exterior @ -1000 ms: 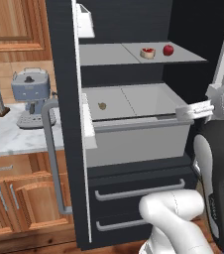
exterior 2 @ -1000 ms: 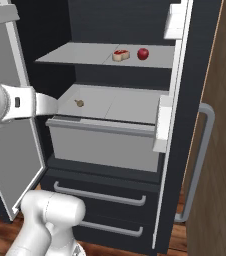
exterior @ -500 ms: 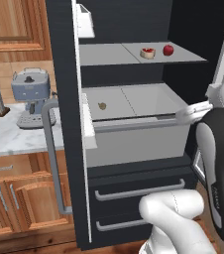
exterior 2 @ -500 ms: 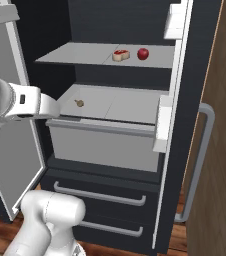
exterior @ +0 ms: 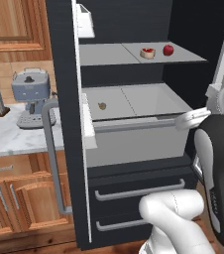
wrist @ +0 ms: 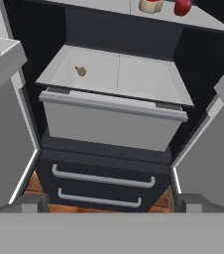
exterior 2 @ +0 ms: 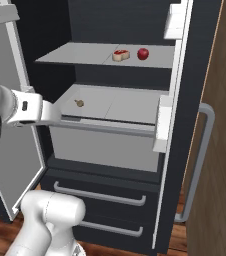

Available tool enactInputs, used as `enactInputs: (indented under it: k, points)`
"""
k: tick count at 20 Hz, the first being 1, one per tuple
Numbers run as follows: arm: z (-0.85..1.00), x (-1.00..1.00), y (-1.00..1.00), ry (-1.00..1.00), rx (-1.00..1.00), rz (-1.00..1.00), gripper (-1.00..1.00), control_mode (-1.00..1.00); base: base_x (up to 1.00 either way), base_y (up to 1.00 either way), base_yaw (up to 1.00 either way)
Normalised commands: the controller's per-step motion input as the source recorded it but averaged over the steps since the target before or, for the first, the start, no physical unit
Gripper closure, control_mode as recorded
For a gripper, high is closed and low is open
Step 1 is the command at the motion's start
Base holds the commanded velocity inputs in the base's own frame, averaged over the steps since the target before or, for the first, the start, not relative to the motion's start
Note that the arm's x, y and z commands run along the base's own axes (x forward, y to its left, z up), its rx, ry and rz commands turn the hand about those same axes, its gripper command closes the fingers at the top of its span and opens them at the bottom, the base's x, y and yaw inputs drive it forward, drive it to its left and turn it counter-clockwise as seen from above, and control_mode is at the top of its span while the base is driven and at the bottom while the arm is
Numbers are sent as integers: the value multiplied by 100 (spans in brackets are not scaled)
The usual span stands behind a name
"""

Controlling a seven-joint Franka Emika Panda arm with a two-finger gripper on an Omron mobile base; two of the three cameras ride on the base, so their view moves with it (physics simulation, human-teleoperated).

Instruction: Open the fridge, remove the apple, garlic, and steak, and place them on any counter.

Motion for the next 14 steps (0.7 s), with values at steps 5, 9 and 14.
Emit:
enactInputs:
  k: [5, 9, 14]
  points:
    - [0, 0, 0, 0, 0, 0, -100, 100, 22, -1, 0]
    - [0, 0, 0, 0, 0, 0, -100, 100, 41, -5, 0]
    - [0, 0, 0, 0, 0, 0, -100, 100, 54, -9, 0]
